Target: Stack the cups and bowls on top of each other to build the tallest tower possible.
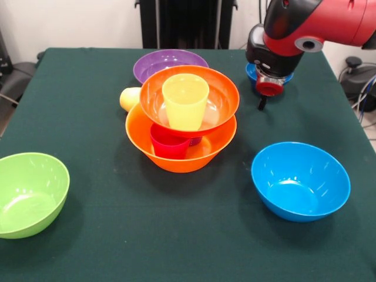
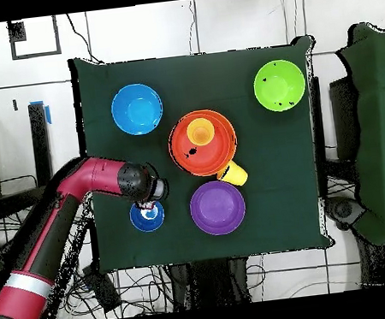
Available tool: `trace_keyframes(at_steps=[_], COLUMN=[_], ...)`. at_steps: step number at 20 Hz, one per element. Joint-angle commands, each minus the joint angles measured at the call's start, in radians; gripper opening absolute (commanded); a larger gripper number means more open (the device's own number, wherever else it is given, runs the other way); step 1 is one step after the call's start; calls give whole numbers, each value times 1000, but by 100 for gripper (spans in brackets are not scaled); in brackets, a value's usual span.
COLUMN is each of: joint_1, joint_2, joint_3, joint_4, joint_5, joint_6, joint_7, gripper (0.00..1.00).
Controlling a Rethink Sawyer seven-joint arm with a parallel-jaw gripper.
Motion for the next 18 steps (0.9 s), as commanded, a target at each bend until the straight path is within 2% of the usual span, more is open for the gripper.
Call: trace_keyframes(at_steps=[1, 4, 5, 8, 11, 18], joint_1=[-15, -21, -23, -17, -23, -21], joint_2=[42, 30, 26, 27, 6, 15], joint_3=[129, 138, 141, 131, 154, 149], joint_4=[-107, -101, -99, -90, -86, -112], joint_5=[69, 75, 78, 83, 130, 137], joint_6=[96, 78, 73, 71, 95, 72], joint_7=[187, 198, 202, 222, 199, 216], gripper=[100, 100, 0, 0, 0, 0])
